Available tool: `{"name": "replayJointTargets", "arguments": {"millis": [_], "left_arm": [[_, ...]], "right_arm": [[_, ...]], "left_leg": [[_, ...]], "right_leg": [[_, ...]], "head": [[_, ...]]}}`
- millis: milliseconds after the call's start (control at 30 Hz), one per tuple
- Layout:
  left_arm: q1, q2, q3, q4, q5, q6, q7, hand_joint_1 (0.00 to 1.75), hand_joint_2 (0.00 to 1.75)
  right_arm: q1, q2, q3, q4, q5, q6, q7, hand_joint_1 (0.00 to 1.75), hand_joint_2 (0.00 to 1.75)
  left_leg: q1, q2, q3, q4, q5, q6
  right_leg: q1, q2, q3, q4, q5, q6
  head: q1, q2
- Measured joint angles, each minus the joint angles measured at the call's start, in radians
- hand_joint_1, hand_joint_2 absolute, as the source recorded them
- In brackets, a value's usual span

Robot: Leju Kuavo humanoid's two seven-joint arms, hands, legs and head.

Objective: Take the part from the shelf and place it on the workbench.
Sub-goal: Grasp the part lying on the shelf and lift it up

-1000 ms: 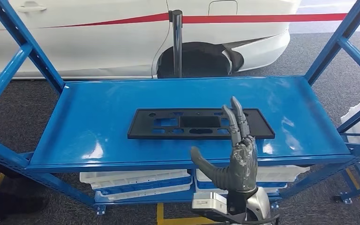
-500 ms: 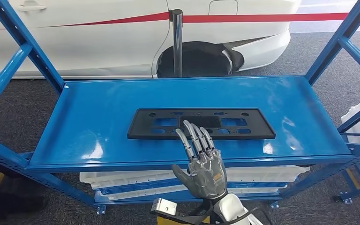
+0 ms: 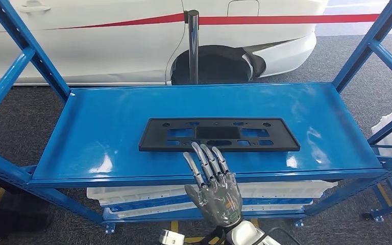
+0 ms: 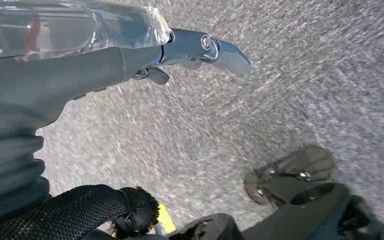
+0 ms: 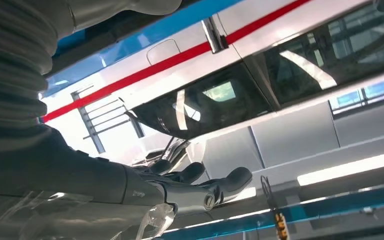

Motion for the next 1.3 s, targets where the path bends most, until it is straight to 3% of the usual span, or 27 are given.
{"name": "replayJointTargets", "arguments": {"millis": [33,167,333,467,633,767,900,1033,1300], "left_arm": [[0.001,0.0,0.001,0.001,0.028,-0.007,-0.034,0.0,1.75],[0.011,0.002,0.041,0.004,0.183,-0.117,-0.242,0.0,1.75],[0.02,0.001,0.077,0.006,0.205,-0.082,-0.337,0.0,1.75],[0.03,0.001,0.101,0.008,0.22,-0.074,-0.377,0.0,0.0],[0.033,-0.001,0.108,0.009,0.202,-0.092,-0.365,0.0,0.0],[0.037,-0.003,0.108,0.009,0.2,-0.092,-0.334,0.0,0.0],[0.042,-0.006,0.107,0.01,0.193,-0.083,-0.32,0.0,0.0],[0.047,-0.007,0.107,0.01,0.186,-0.074,-0.349,0.0,1.75],[0.04,-0.007,0.106,0.01,0.17,0.005,-0.375,0.0,1.75]], "right_arm": [[0.001,0.0,0.0,-0.003,-0.031,-0.024,-0.002,0.17,1.75],[0.013,-0.006,-0.009,-0.049,-0.205,-0.062,-0.045,0.0,0.0],[0.023,-0.011,-0.017,-0.125,-0.318,-0.058,-0.093,0.0,0.0],[0.029,-0.013,-0.021,-0.164,-0.335,-0.054,-0.103,0.0,0.0],[0.032,-0.018,-0.023,-0.177,-0.236,-0.036,-0.092,0.0,0.0],[0.032,-0.021,-0.025,-0.177,-0.159,-0.03,-0.068,0.0,1.75],[0.032,-0.026,-0.031,-0.174,-0.125,-0.026,-0.043,0.0,1.75],[0.034,-0.029,-0.039,-0.167,-0.12,-0.022,-0.03,0.0,1.75],[0.039,-0.035,-0.042,-0.155,-0.121,-0.017,-0.023,0.0,1.75]], "left_leg": [[0.0,0.0,0.0,0.0,0.0,0.0],[0.0,0.0,0.0,0.0,0.0,0.0],[0.0,0.001,0.0,0.0,0.0,0.0],[0.0,0.001,0.0,0.0,0.0,0.0],[0.001,0.001,0.0,0.0,0.0,0.0],[0.0,0.001,0.0,0.0,0.0,0.0],[0.0,0.001,0.0,0.0,0.0,0.0],[0.0,0.001,0.0,0.0,0.0,0.0],[0.0,0.001,0.0,0.0,0.0,0.0]], "right_leg": [[0.0,0.0,0.0,0.0,0.0,0.0],[0.0,0.0,0.0,0.0,0.0,0.0],[0.0,0.001,-0.001,0.0,0.0,0.0],[0.0,0.001,-0.001,0.0,0.0,0.0],[0.0,0.001,-0.001,0.0,0.0,0.0],[0.0,0.001,-0.001,0.0,0.0,0.0],[0.0,0.001,-0.001,0.0,0.0,0.0],[0.0,0.001,-0.001,0.0,0.0,0.0],[0.0,0.001,-0.001,0.0,0.0,0.0]], "head": [[0.0,0.0],[0.0,0.0],[0.0,0.0],[0.0,0.0],[0.0,0.0],[0.0,0.0],[0.0,0.0],[0.0,0.0],[0.0,0.0]]}}
